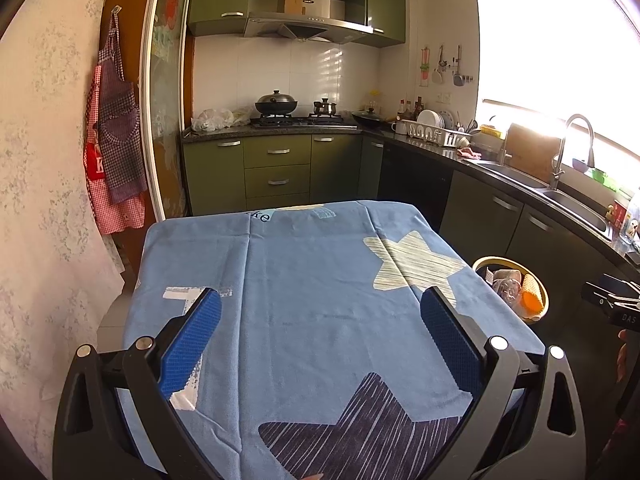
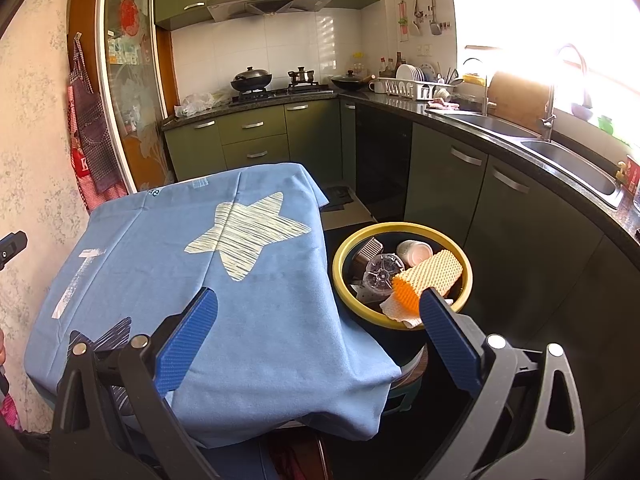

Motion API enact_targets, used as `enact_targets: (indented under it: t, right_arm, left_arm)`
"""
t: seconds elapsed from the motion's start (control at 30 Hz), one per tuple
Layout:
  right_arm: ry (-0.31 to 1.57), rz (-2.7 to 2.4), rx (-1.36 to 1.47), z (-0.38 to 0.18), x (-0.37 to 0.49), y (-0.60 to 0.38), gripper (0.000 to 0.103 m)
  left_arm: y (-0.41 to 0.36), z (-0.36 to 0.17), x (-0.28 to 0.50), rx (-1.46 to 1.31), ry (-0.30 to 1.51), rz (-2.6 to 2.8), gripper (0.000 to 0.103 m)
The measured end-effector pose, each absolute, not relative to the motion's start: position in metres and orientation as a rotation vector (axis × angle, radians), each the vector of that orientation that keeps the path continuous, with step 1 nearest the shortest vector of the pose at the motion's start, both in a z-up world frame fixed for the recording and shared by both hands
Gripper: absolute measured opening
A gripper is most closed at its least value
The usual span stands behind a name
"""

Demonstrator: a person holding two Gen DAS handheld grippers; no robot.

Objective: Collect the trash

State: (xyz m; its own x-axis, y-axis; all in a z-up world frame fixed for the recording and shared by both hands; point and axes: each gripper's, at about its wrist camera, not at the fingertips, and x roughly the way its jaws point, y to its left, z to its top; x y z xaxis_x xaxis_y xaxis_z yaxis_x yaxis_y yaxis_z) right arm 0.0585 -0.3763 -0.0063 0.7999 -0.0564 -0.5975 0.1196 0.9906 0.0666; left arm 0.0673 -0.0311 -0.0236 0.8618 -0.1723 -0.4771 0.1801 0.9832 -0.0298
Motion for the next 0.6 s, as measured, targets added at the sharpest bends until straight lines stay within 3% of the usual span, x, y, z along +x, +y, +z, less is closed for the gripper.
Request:
enact_targets:
  t: [0.6]
  right_arm:
    - [0.633,-0.093,0.106,-0.0045,0.0589,-0.3741,0.096]
  left_arm:
    - [-0.0305,-0.0203,0.0659,0.017,0.495,-0.190,0.098]
